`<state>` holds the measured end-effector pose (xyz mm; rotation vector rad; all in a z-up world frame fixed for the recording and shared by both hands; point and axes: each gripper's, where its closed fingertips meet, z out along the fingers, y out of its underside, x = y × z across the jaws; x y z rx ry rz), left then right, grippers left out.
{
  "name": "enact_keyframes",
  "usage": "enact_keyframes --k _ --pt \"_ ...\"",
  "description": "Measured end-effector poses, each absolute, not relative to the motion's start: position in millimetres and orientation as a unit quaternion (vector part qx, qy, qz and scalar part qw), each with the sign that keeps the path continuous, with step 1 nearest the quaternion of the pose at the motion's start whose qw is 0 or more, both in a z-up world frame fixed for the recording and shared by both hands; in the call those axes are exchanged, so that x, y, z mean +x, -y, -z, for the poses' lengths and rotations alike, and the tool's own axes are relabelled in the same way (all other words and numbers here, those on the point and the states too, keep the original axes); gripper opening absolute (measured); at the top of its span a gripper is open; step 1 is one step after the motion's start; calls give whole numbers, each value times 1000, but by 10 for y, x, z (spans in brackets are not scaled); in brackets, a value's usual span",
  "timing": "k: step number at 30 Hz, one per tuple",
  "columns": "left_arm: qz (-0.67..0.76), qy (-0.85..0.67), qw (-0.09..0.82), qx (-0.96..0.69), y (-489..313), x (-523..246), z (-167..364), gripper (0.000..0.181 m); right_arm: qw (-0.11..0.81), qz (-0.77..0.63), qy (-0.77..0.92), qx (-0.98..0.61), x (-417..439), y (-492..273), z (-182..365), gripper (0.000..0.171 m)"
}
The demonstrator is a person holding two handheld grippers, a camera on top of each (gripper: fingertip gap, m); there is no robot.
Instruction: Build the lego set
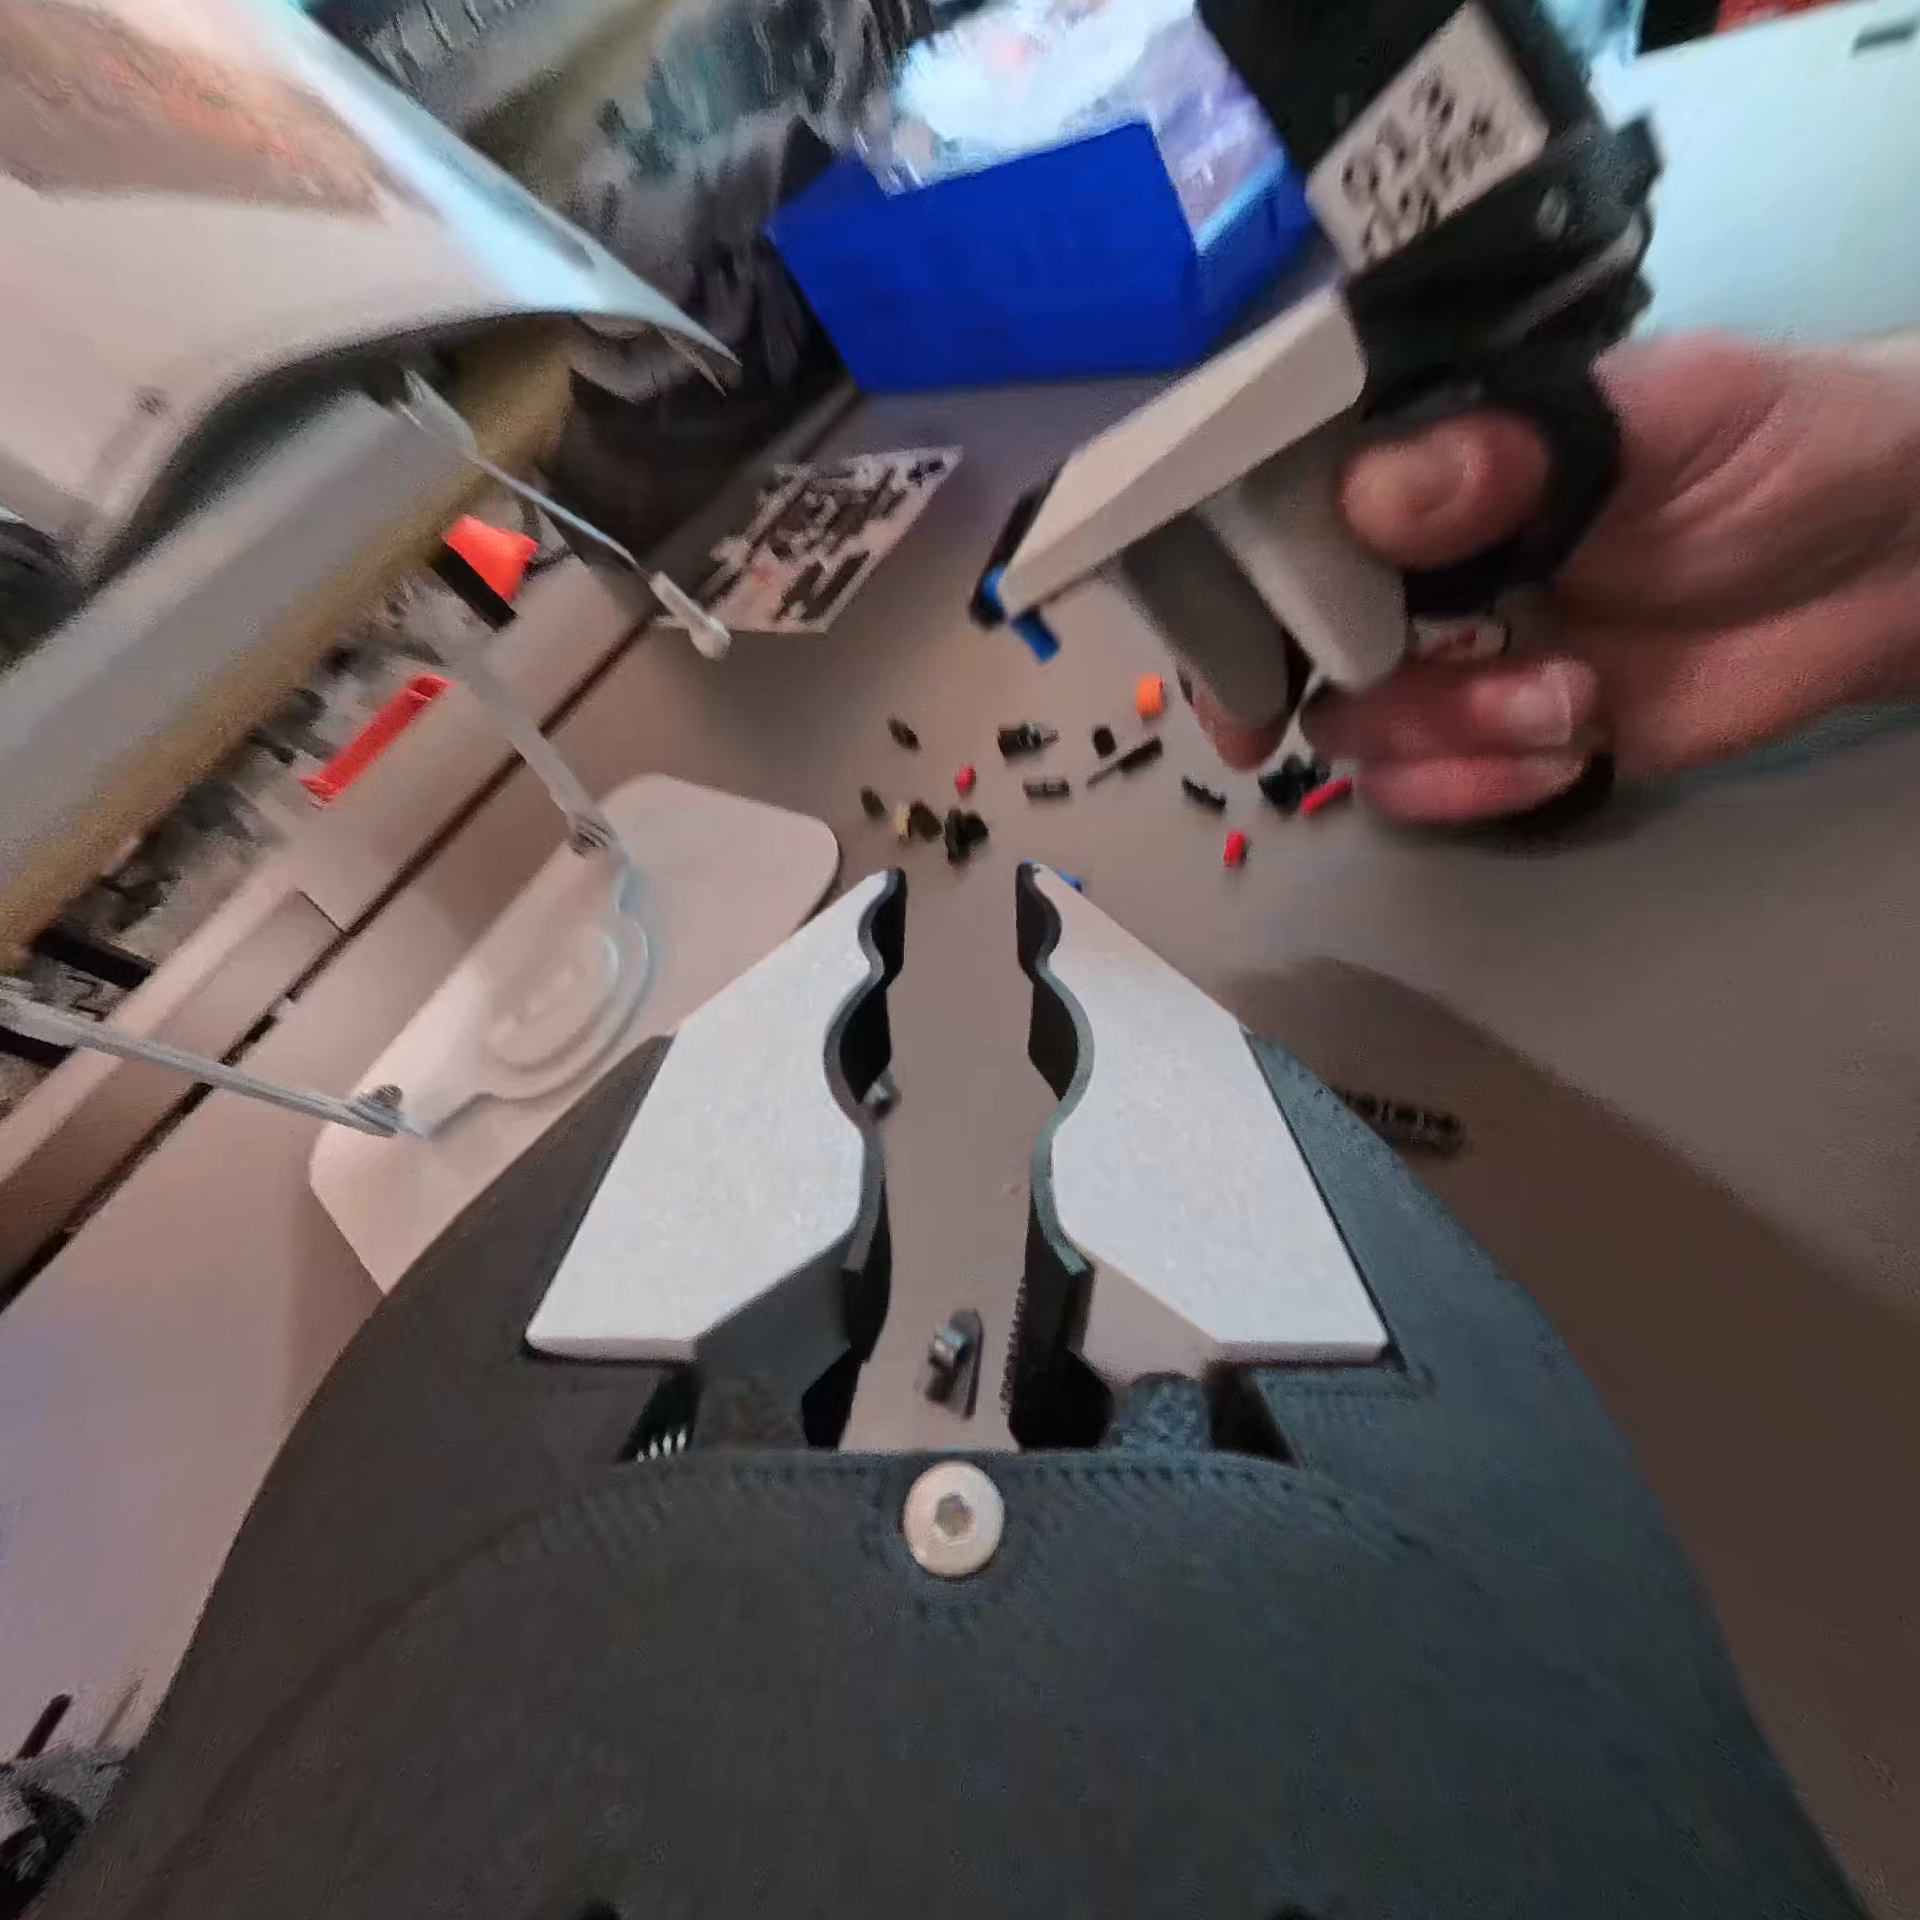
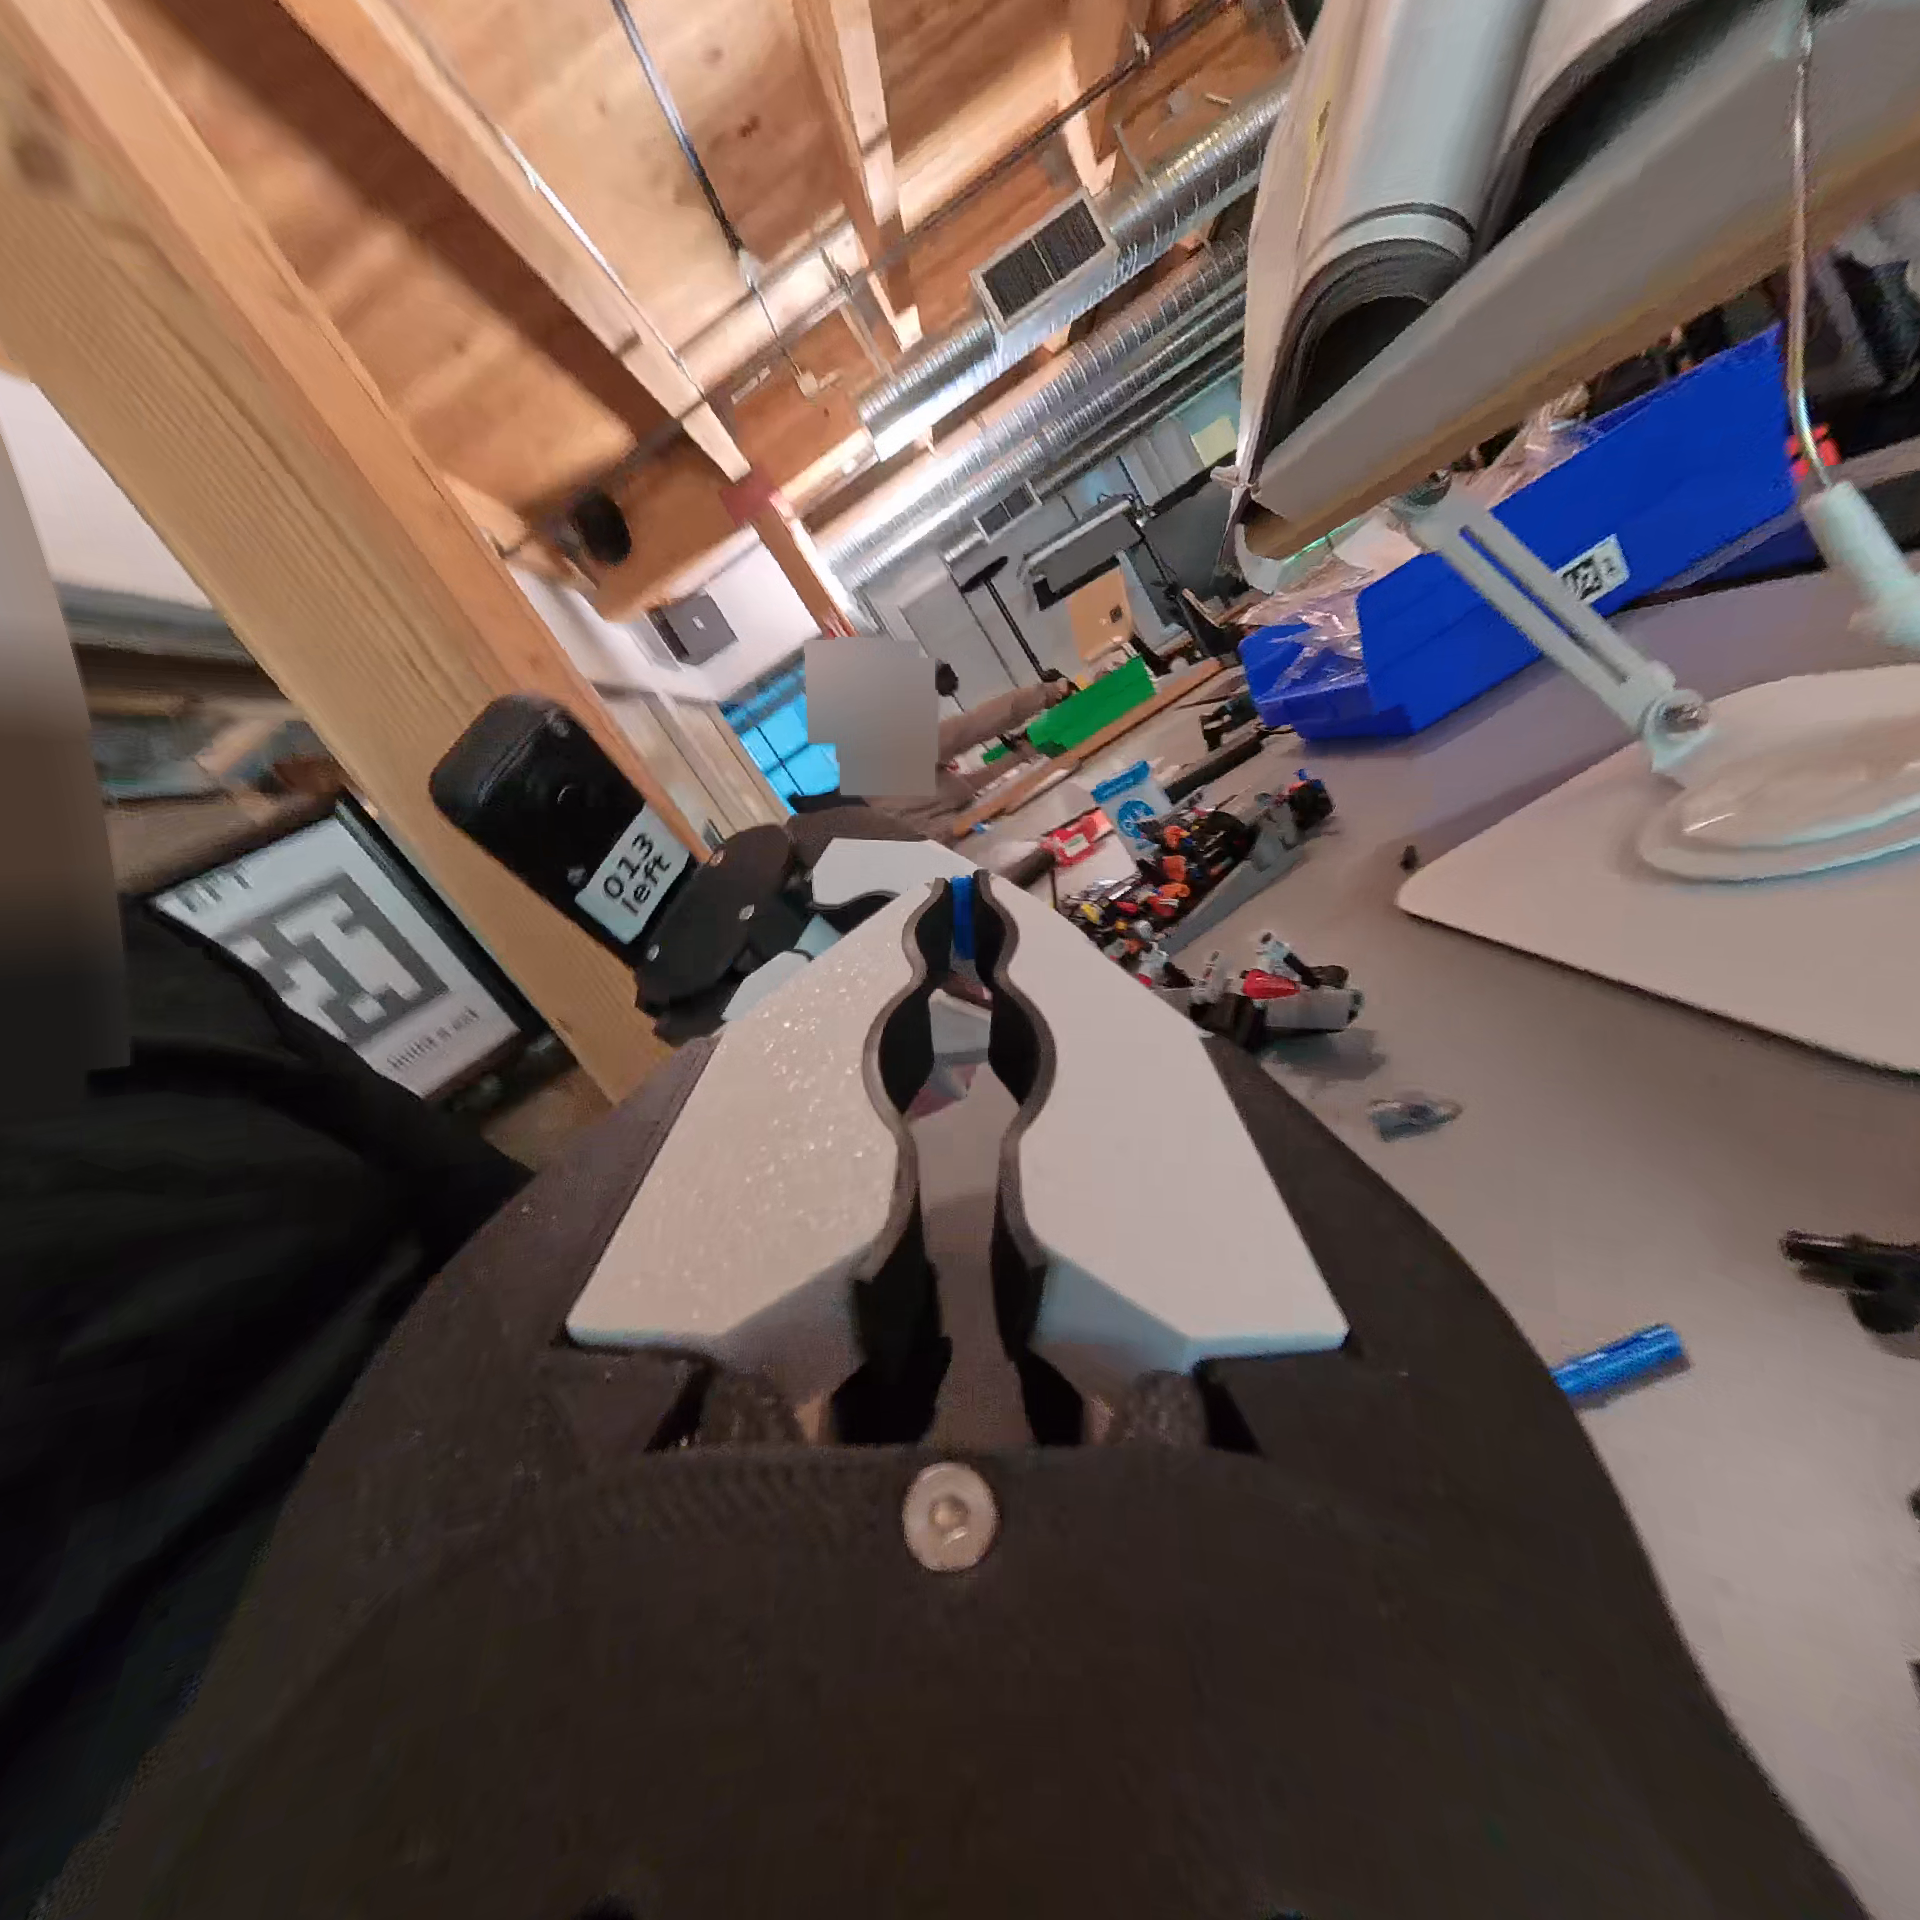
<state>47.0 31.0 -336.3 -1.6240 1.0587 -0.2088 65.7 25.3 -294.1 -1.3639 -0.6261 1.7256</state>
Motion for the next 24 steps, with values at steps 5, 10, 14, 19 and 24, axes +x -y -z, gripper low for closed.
enact_keyframes --k 5,10,14,19,24 --pt "74 -409 636 -650 -270 665 3041 20 377 -733 193 -532 629 -302 2848 0" --pt "37 -389 668 -633 -312 706 2926 16 380 -741 180 -524 572 -305 2796 1" --pt "22 -374 673 -638 -372 630 2925 10 392 -729 186 -529 511 -344 2811 1" --pt "18 -359 676 -644 -439 527 2926 10 413 -687 225 -554 401 -407 2815 1" --pt "30 -373 680 -630 -417 453 2901 12 405 -629 294 -595 319 -488 2837 0"
